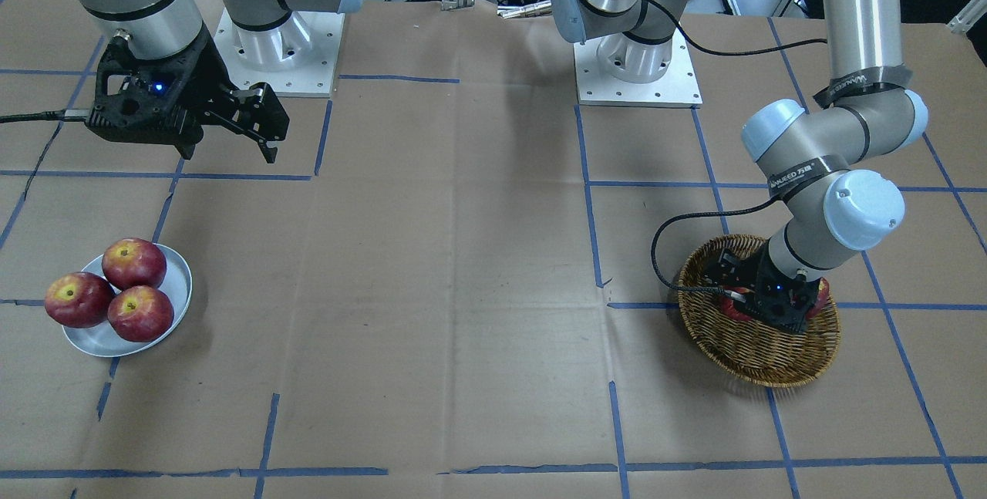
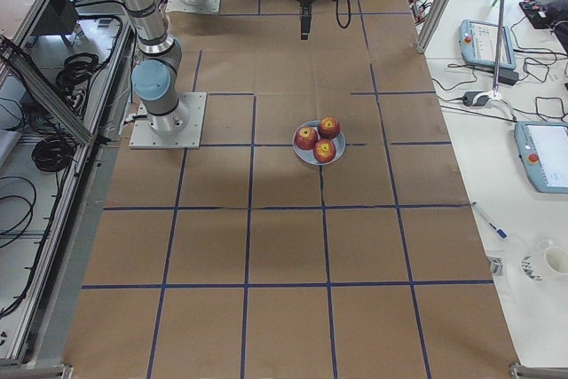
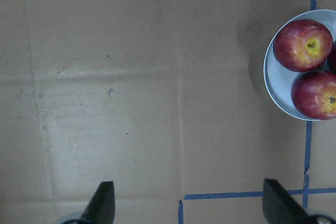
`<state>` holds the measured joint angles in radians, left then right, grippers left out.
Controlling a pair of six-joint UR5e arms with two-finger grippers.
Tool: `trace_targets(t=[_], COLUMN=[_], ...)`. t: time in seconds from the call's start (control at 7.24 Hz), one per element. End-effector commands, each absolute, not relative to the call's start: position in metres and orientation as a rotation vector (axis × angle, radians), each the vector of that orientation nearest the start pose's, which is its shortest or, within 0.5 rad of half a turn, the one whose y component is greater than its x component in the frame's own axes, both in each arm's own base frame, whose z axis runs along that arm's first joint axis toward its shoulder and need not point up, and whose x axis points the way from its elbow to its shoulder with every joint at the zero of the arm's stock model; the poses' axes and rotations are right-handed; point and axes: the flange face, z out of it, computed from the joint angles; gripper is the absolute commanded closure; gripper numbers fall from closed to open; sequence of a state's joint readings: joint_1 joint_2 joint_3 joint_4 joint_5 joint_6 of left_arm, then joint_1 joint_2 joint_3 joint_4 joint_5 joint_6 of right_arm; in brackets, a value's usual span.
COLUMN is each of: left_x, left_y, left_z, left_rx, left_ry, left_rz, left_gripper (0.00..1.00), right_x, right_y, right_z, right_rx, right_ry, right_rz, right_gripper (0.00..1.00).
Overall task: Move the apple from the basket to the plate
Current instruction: 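Close the left gripper on the yellow-red apple and lift it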
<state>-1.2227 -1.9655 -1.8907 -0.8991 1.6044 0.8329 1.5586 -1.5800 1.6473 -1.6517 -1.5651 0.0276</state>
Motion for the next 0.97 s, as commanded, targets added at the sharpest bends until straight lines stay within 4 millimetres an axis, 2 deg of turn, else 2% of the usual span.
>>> trace_targets(t=[0.0, 0.14, 0.41, 0.55, 0.69, 0.83], left_x=[0.068, 0.068, 0.061, 0.041, -0.009, -0.070], left_y=[-0.564, -0.566, -0.571, -0.575, -0.573, -0.569], left_z=[0.189, 0.192, 0.219, 0.242, 0.261, 0.270], left_rx=[0.767, 0.812, 0.825, 0.762, 0.753, 0.705], left_ry=[3.045, 3.030, 2.993, 3.002, 2.991, 3.006], left_rz=[0.102, 0.094, 0.026, -0.038, -0.083, -0.120], left_gripper=[0.21, 0.36, 0.43, 0.44, 0.46, 0.46], right_x=[0.128, 0.128, 0.128, 0.128, 0.128, 0.128], right_y=[-0.490, -0.490, -0.490, -0.490, -0.490, -0.490], right_z=[0.463, 0.461, 0.461, 0.461, 0.461, 0.461], right_rx=[0.062, 0.060, 0.060, 0.060, 0.060, 0.060], right_ry=[3.133, 3.133, 3.133, 3.133, 3.133, 3.133], right_rz=[-0.022, -0.017, -0.017, -0.017, -0.017, -0.017], right_gripper=[0.00, 0.00, 0.00, 0.00, 0.00, 0.00])
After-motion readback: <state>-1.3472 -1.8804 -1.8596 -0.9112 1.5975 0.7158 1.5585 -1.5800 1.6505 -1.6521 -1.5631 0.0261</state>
